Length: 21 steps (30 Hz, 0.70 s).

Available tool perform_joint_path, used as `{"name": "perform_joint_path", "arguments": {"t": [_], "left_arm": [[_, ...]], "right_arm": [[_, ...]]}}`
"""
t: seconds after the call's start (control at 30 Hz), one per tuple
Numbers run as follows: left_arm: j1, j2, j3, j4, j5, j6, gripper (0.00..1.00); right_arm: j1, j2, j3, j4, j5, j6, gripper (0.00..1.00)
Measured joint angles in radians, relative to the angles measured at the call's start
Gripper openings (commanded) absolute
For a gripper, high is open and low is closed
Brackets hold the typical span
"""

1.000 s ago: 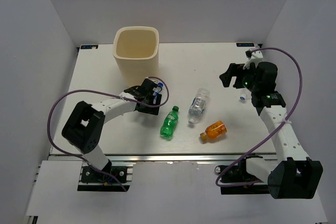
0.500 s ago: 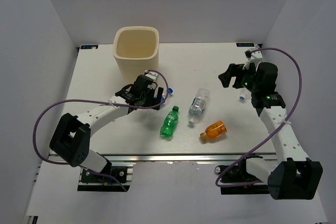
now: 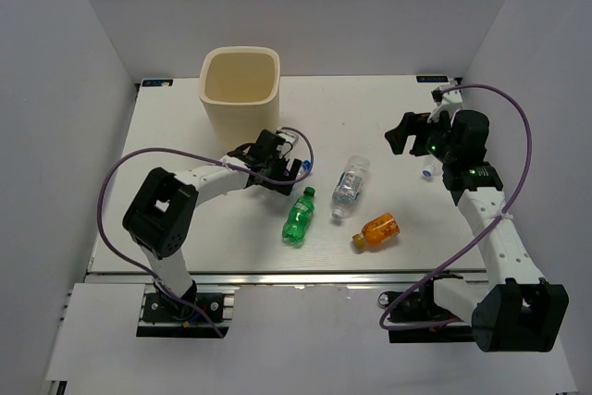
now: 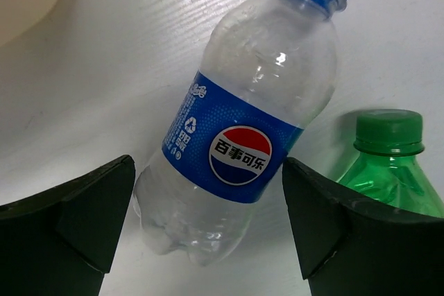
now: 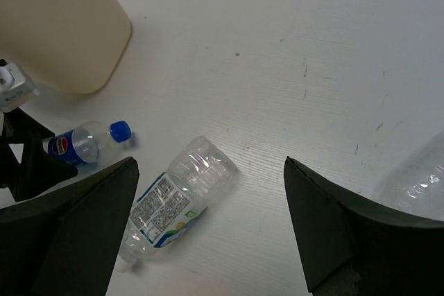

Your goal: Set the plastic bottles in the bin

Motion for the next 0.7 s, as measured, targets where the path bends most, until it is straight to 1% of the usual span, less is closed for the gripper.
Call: {"name": "perform_joint_path", "arguments": {"t": [0.03, 0.1, 0.13, 0.17, 0.27, 0.3, 0.4, 0.53, 0.57, 0.63, 0.7], "left_arm": [[0.000, 0.011, 0.000, -0.003, 0.005, 0.000, 0.94], [0.000, 0.021, -0.002, -0.003, 0.018, 0.001, 0.83], [0.000, 0.021, -0.003, -0.002, 0.022, 0.000, 0.75], [0.000, 0.020, -0.003, -0.002, 0.025, -0.002, 0.60], [0.000, 0.014, -0.003, -0.001, 0.030, -0.005, 0.46], [0.000, 0.010, -0.003, -0.003, 0.032, -0.002, 0.37], [-0.002, -0.023, -0.003, -0.006, 0.035, -0.009, 0.29], [-0.024, -0.096, 0.020, -0.035, 0.030, -0.018, 0.28], [-0.037, -0.113, 0.033, -0.038, 0.027, -0.018, 0.28], [-0.072, -0.146, 0.063, -0.042, 0.024, -0.017, 0.25], [-0.104, -0.174, 0.100, -0.051, 0.020, -0.016, 0.24]], "right_arm": [[0.000, 0.000, 0.000, 0.000, 0.002, 0.000, 0.89], [0.000, 0.000, 0.000, 0.000, 0.004, 0.000, 0.89], [0.000, 0.000, 0.000, 0.000, 0.006, 0.000, 0.89], [0.000, 0.000, 0.000, 0.000, 0.006, 0.000, 0.89], [0.000, 0.000, 0.000, 0.000, 0.010, 0.000, 0.89], [0.000, 0.000, 0.000, 0.000, 0.011, 0.000, 0.89], [0.000, 0.000, 0.000, 0.000, 0.011, 0.000, 0.89], [0.000, -0.003, -0.010, 0.010, 0.011, 0.000, 0.89], [0.000, -0.007, -0.018, 0.014, 0.010, 0.000, 0.89], [0.000, -0.014, -0.033, 0.017, 0.010, 0.000, 0.89], [0.000, -0.018, -0.039, 0.018, 0.010, 0.001, 0.89]]}}
